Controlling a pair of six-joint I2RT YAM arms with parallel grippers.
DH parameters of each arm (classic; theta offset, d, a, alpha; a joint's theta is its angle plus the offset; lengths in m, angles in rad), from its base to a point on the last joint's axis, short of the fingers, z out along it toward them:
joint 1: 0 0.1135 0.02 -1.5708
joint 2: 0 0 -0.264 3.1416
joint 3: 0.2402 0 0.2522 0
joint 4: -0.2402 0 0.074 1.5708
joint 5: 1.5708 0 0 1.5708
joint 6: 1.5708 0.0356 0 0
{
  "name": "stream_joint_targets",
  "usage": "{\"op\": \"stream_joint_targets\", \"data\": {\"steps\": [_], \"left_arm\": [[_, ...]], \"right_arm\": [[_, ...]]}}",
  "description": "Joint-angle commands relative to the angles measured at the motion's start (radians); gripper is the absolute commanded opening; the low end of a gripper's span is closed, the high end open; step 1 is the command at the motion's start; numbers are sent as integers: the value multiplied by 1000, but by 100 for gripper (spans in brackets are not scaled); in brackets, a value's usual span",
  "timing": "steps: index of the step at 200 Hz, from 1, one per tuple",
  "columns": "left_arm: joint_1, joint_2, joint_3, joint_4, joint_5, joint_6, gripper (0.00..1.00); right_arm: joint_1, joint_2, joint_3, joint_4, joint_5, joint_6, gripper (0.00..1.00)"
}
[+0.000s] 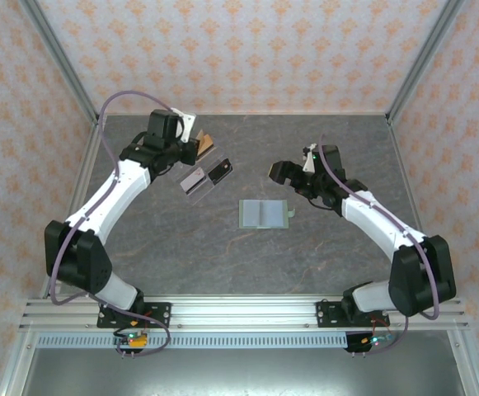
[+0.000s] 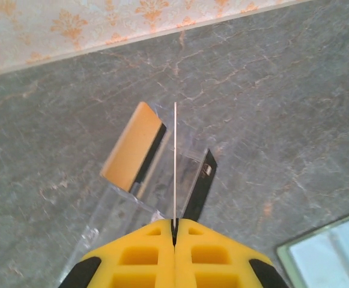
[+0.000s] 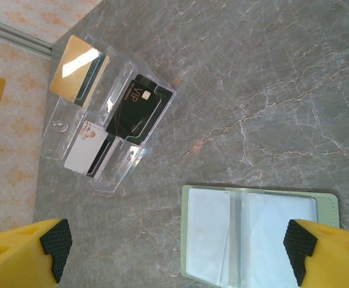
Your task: Take the credit cards out of the card holder
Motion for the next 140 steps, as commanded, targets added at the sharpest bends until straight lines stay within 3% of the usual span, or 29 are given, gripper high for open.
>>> {"op": "stream_joint_targets", "data": {"steps": [1, 49, 80, 140], "left_arm": [[24, 60, 72, 51, 69, 141, 0], [70, 216, 201, 33, 212, 252, 0], [84, 327, 307, -26, 236, 306, 0], [133, 426, 333, 4, 286, 328, 0]], "right_arm": [[-1, 13, 34, -2, 5, -23, 94], [-1, 54, 61, 15, -4, -14, 94], [0, 97, 96, 13, -17, -11, 94], [0, 143, 130, 7, -35, -1, 94]]}}
